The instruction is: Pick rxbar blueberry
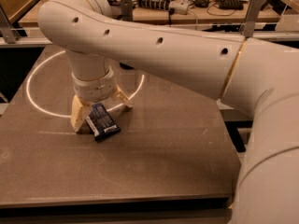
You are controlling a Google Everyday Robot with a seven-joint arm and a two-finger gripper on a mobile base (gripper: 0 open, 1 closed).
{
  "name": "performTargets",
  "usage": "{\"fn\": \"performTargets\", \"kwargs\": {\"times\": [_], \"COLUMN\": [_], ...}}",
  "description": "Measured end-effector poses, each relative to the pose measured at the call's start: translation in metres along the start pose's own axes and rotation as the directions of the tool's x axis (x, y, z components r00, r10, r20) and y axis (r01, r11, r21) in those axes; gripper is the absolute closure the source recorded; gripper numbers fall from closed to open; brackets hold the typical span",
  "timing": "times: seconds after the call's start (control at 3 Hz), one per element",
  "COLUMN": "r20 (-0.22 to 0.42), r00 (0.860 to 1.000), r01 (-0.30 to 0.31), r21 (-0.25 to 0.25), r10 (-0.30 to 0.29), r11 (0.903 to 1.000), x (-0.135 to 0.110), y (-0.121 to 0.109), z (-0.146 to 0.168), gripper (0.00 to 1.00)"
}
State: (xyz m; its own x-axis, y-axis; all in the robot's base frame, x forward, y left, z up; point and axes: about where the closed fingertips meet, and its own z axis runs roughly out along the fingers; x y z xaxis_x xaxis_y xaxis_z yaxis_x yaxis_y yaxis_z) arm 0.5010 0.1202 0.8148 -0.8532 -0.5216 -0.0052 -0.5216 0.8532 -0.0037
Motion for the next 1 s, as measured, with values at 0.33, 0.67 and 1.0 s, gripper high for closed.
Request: {"fn": "performTargets", "kwargs": {"times": [0.33, 0.67, 1.0], "r20": [-0.001, -0.001, 0.0], "r00": [1.0, 1.0, 1.0], "r01": [0.014, 0.014, 0.014], "r21": [0.01, 0.01, 0.011], "r10": [-0.014, -0.014, -0.014], "r11": [0.9998, 0.9998, 0.9998], "x": [0.002, 0.002, 0.002], "y": [0.001, 0.001, 0.001], "z": [-0.001, -0.008, -0.017], "gripper": [0.48, 0.72, 0.95]}}
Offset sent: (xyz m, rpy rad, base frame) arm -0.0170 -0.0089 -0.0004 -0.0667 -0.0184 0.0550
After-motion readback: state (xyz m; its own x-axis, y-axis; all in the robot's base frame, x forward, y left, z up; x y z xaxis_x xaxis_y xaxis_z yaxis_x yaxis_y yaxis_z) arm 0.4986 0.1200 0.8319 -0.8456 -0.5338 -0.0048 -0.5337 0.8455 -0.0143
